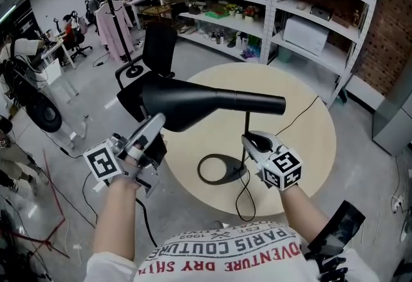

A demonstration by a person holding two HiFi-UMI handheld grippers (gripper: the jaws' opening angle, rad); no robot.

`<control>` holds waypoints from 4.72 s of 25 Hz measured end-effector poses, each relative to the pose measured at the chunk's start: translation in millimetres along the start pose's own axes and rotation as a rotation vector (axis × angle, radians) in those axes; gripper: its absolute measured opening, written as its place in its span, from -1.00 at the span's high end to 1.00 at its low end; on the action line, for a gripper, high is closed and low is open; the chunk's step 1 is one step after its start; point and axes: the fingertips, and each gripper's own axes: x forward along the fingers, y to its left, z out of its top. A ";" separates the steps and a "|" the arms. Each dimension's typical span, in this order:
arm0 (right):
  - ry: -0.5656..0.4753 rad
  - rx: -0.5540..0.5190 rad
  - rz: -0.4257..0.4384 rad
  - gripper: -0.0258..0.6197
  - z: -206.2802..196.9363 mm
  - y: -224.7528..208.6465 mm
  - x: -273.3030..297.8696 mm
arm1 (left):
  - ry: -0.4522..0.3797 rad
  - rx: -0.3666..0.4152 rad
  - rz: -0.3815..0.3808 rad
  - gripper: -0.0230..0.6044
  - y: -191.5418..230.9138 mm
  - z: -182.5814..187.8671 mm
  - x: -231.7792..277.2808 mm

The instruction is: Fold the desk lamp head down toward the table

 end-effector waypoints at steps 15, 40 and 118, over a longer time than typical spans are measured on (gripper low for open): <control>-0.016 0.000 0.010 0.80 2.0 -3.2 -3.1 | -0.056 -0.114 -0.045 0.88 22.0 -28.8 -9.9; -0.023 0.005 0.002 0.79 -0.3 -1.8 -7.7 | -0.119 -0.260 -0.128 0.88 37.3 -63.5 -18.5; -0.060 0.045 -0.020 0.79 -0.8 -0.9 -9.9 | -0.318 -0.687 -0.288 0.81 71.8 -163.7 -7.4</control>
